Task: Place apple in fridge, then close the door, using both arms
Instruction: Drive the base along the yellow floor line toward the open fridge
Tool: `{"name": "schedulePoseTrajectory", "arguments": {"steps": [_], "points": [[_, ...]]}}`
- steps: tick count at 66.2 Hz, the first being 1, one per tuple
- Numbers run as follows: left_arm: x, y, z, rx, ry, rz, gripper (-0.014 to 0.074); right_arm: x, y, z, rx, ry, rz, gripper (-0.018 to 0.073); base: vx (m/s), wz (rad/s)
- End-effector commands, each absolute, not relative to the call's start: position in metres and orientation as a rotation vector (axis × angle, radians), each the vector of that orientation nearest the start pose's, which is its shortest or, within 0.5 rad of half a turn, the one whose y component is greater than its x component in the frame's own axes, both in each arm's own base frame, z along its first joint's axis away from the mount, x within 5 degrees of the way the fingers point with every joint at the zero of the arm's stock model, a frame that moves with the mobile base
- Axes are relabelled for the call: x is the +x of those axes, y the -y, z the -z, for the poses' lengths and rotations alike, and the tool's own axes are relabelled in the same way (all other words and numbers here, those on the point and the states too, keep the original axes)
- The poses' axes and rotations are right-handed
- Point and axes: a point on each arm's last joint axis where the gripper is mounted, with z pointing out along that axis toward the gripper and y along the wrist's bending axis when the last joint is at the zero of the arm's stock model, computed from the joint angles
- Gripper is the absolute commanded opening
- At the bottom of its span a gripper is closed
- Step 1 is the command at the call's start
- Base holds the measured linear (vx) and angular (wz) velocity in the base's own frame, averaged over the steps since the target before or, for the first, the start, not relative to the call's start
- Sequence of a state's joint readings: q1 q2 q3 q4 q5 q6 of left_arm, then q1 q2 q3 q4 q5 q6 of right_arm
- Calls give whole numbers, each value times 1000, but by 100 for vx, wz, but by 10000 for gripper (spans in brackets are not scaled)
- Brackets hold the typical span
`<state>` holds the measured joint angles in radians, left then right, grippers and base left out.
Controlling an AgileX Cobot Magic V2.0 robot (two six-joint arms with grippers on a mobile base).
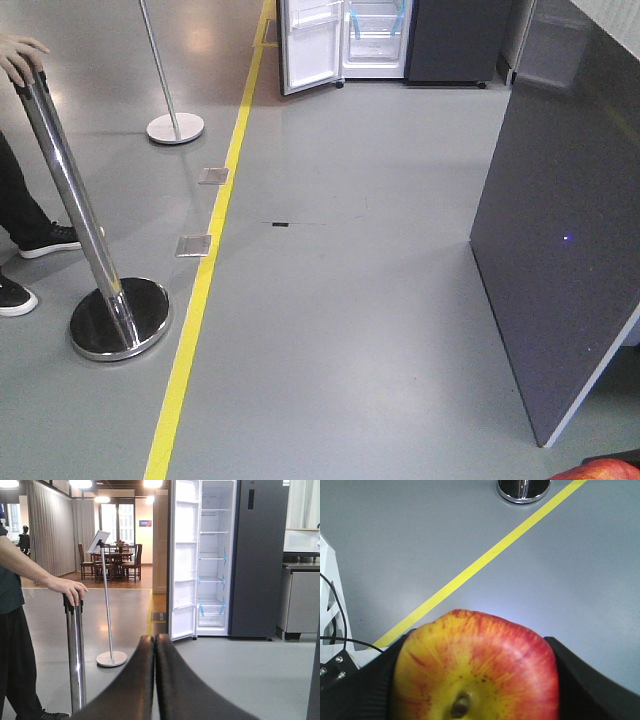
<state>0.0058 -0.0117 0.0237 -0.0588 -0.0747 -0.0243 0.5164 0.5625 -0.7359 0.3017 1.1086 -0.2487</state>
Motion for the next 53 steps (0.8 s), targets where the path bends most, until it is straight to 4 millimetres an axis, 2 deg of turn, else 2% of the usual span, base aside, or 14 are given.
{"name": "schedulePoseTrajectory", "arguments": {"steps": [1, 53], "points": [[55, -1, -210, -71, -1361, 72, -6, 58, -61, -338, -839, -2188, -531, 150, 11, -2], [55, -1, -210, -71, -1361, 72, -6, 58, -61, -338, -839, -2188, -531, 150, 13, -1]]}}
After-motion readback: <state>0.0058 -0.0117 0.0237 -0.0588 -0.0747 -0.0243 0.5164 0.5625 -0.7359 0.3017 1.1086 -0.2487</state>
